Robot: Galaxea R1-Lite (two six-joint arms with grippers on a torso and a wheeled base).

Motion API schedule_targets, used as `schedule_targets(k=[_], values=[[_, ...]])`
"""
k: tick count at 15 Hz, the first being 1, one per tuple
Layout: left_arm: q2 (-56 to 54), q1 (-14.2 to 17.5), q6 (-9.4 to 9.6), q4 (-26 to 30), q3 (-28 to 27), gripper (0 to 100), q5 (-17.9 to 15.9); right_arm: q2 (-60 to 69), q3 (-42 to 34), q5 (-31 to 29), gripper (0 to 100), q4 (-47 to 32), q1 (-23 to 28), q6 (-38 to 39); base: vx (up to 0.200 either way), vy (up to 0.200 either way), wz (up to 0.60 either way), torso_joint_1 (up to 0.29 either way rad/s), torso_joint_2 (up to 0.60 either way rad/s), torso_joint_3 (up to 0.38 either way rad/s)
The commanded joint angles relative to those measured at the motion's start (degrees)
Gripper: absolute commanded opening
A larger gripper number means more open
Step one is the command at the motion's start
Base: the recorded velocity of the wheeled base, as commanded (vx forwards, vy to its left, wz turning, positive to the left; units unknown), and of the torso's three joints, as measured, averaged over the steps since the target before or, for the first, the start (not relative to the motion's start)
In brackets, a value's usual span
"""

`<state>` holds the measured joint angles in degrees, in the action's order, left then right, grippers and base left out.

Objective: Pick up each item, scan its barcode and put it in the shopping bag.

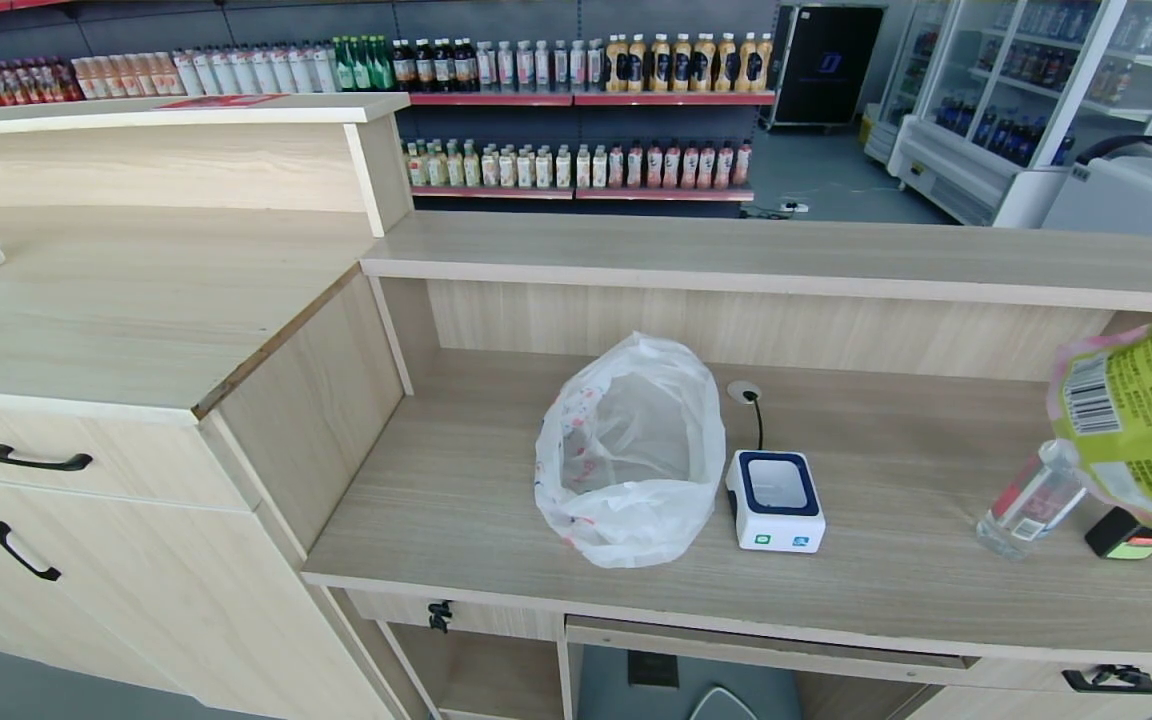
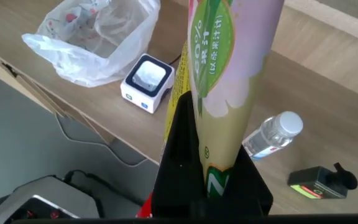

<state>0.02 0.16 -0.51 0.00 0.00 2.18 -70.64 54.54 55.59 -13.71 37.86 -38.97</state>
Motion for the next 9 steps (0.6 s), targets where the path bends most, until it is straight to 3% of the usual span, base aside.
schedule_targets(k=[1,4,7,9], values=[[-0.02,0.02,0.07,0.00,0.00,100,0.02,0.16,-0.75,-0.04,0,0.62,0.46,-0.93,0.000,0.000,0.60,0.007,0.00,0.007],[-0.02,0.02,0.07,0.00,0.00,100,0.02,0.24,-1.98,-0.13,0,5.45,0.37,-1.37,0.000,0.000,0.60,0.004,0.00,0.002],[-0.02,-0.07,0.07,0.00,0.00,100,0.02,-3.89,-2.86,-0.13,0,12.57,-0.69,-4.97,0.000,0.000,0.00,0.000,0.00,0.000],[-0.02,0.02,-0.02,0.00,0.00,100,0.02,-10.39,-2.69,-0.13,0,18.20,-0.77,-13.85,0.000,0.000,0.00,0.000,0.00,0.000]])
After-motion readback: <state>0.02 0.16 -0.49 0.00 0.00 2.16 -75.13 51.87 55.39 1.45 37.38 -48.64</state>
